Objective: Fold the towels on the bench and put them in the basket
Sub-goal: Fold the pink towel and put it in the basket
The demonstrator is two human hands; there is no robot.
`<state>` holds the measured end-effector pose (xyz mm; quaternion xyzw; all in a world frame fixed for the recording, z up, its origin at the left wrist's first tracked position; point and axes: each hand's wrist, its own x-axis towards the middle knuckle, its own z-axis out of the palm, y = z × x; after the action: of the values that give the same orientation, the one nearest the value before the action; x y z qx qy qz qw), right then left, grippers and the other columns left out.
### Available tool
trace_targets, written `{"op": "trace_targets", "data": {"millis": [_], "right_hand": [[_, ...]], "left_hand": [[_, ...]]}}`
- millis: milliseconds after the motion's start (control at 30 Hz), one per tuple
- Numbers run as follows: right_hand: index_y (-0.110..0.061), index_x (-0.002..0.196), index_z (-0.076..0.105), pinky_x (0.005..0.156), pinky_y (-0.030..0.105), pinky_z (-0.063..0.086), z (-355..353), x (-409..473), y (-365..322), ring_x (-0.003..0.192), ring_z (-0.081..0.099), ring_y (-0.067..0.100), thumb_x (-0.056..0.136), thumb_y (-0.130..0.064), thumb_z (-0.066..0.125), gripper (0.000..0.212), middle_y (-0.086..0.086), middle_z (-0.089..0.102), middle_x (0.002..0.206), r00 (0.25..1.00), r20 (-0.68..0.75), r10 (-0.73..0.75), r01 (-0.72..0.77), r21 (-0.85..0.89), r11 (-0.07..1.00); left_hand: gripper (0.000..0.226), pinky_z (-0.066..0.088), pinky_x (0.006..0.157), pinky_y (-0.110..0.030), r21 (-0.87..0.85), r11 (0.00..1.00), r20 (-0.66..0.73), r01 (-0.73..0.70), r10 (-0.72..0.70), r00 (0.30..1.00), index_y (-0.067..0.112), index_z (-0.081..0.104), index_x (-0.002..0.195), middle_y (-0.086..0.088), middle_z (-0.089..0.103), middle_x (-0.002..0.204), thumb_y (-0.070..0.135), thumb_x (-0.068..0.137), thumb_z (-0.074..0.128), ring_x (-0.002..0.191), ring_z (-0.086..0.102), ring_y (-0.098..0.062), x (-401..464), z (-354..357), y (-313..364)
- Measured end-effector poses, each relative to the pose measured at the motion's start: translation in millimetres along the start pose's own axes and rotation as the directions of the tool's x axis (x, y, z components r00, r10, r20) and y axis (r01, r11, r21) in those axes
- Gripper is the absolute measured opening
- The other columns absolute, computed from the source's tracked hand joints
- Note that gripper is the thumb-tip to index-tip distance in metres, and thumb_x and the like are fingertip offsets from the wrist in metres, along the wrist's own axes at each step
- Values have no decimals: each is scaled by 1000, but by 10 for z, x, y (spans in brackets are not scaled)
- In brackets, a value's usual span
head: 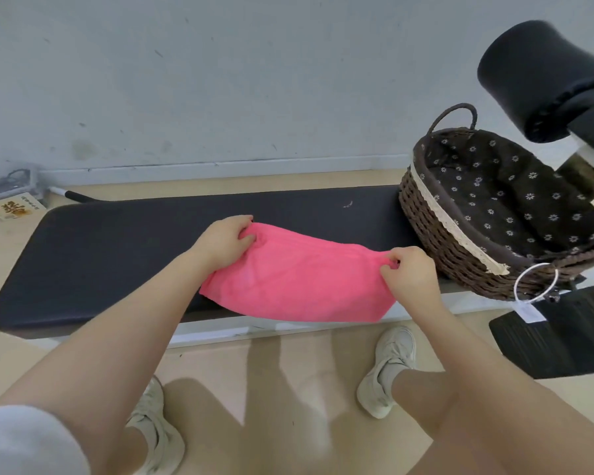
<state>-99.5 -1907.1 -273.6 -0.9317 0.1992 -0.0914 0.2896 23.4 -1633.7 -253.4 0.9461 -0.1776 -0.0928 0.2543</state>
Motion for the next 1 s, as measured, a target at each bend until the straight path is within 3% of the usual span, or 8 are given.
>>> {"op": "trace_targets", "data": {"millis": [167,300,400,500,600,700,833,1000], "right_hand": [[-6,53,40,57,34,16,54,281,-183,60,38,25,76,-1,54,27,4,38,54,999,-37,-15,15,-11,1000],[2,73,65,62,31,27,57,542,-371,72,55,30,79,-5,56,13,17,64,72,993,-95,-75,75,5,997],[-3,87,73,67,25,34,113,605,-464,84,62,26,82,-5,56,18,13,70,83,993,19,-118,118,-14,993],[-7,91,71,78,28,40,178,588,-484,95,58,22,83,-7,55,18,7,67,92,988,-7,-156,156,16,988],[-15,85,68,85,35,42,150,567,-499,94,55,17,85,-8,52,17,1,63,93,998,51,-34,11,402,916],[-17,69,61,75,35,38,105,620,-586,81,50,20,86,-6,47,25,2,57,75,983,182,33,-143,633,761],[-17,70,60,69,31,38,179,828,-696,81,51,21,86,-5,45,25,3,57,77,937,301,175,-289,392,873],[-2,89,65,70,32,42,262,877,-783,80,53,25,83,-3,40,25,9,60,84,968,180,174,-196,115,974]], "left_hand": [[26,42,92,-43,185,982,-43,-44,53,998,6,59,111,-12,56,114,21,93,48,107,51,-30,30,1,-190],[22,38,77,-32,21,994,-292,107,-96,952,3,60,103,-12,56,103,19,94,48,97,53,-28,-122,-129,-412],[23,37,87,-36,-23,976,-345,215,-209,915,3,63,102,-10,50,115,22,93,51,113,45,-30,-234,-218,-543],[18,27,102,-40,-22,980,-365,198,-192,911,9,67,94,-3,43,132,23,89,57,129,29,-29,-355,-299,-541],[13,38,81,-28,-382,921,-300,75,-200,933,11,63,86,1,58,100,15,91,52,99,50,-18,-468,-379,-475],[19,34,67,-31,-623,771,-240,130,-346,907,4,56,81,-1,53,76,13,91,42,74,46,-14,-417,-379,-466],[29,20,54,-29,-590,741,-168,322,-502,848,14,33,61,1,32,61,13,90,34,58,27,-13,-252,-285,-436],[36,26,51,-28,-323,824,-214,466,-543,812,14,30,56,-2,38,61,15,91,34,56,35,-18,-131,-252,-450]]}}
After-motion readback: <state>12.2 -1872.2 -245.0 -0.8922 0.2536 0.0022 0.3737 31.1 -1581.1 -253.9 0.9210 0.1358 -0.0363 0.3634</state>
